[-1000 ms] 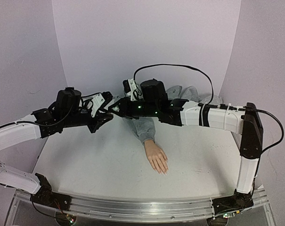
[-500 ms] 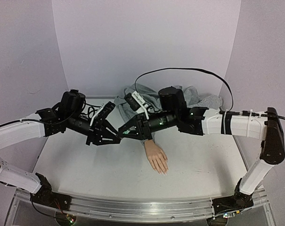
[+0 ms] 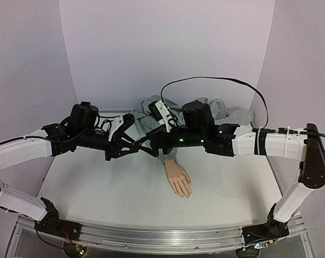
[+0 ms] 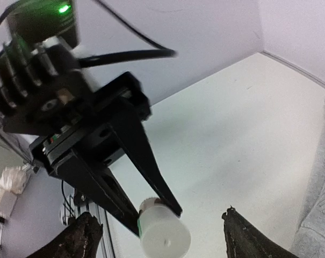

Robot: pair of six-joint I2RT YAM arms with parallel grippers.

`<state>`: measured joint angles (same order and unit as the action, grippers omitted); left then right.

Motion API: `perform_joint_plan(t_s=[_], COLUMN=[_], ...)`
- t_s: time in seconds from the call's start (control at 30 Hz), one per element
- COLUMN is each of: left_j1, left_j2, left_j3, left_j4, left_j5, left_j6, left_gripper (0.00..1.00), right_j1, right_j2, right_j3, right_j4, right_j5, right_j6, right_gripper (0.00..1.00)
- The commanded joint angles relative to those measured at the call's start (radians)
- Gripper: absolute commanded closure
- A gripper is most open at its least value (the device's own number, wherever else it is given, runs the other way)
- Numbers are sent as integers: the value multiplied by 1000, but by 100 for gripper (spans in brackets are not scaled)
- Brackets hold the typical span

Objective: Paint the nails

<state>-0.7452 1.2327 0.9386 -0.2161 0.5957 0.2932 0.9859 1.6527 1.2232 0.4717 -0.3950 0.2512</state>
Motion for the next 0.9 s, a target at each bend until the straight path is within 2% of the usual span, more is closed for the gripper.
perform_joint_plan(t_s=[0.0,0.13,0.27,0.47,0.67,0.87], left_j1=[0,-2,-5,-11,-13,-17], left_j2=[-89,-99,-96,-112,-127,-127], left_j3=[-11,-11,-10,-12,-14,-12], left_j4=[66,65,65,63,62,58], left_j5=[-434,-513,-537,-547,-542,-520], left_j6=[90,86,83,80,80,79], left_gripper=[100,100,100,100,100,100], right_j1=[-7,-10,-9,-10,-10,-10], right_j2=[-47,16,125,195,244,266], right_j3=[24,90,208,296,358,392], right_j4=[22,22,26,32,32,33], right_j5=[219,179,74,148,166,156], right_j6=[151,282,366,481,534,541], right_gripper=[11,9,16,25,45,49])
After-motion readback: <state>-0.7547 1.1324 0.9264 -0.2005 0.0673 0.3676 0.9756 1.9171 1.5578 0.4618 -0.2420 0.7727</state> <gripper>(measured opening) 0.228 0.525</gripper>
